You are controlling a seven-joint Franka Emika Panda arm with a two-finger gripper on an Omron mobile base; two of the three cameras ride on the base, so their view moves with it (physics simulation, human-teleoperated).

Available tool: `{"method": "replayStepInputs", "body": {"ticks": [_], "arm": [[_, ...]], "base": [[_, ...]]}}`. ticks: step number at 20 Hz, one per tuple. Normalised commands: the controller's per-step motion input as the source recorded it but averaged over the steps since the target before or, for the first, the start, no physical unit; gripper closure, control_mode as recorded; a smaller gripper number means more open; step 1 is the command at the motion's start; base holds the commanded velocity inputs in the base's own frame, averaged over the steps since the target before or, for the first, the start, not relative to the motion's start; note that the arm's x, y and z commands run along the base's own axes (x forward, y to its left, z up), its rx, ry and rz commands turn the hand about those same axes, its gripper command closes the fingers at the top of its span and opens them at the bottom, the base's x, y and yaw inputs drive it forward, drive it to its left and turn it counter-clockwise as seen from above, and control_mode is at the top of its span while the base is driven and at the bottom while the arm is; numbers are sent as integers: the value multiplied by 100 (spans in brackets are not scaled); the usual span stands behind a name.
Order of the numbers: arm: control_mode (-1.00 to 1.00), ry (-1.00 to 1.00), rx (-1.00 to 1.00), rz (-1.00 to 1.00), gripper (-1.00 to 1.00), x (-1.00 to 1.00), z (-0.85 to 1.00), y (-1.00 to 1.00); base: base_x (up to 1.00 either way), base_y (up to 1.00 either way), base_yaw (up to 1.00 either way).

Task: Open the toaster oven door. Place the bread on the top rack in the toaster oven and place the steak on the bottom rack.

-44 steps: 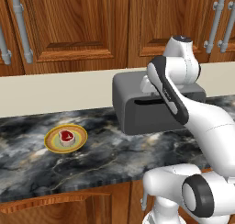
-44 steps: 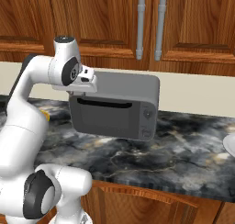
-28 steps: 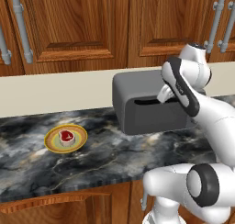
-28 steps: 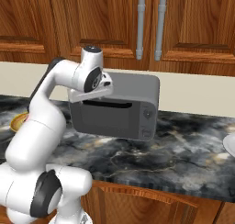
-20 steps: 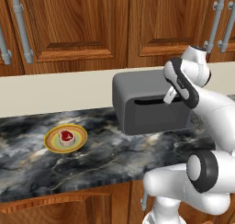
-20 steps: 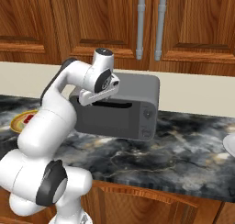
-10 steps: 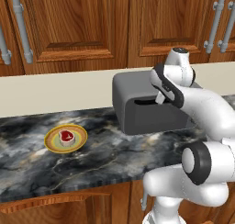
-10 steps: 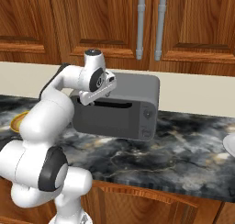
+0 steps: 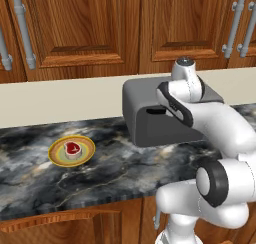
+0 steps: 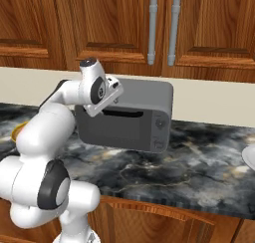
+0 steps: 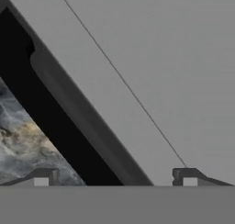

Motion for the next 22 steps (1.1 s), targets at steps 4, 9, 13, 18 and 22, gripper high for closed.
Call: {"method": "replayStepInputs", "body": {"ticks": [4,9,13,18,22], "arm": [[-100,0,-6,0,-100,-16,-34,27],[-100,0,0,0,-100,-27,-26,30],[-100,0,0,0,-100,-36,-22,30],[-100,-2,-6,0,-100,-20,-32,27],[-100,-9,-7,8,-100,16,-16,8]], "base": [[0,0,0],[0,0,0],[0,0,0],[0,0,0],[0,0,0]]}}
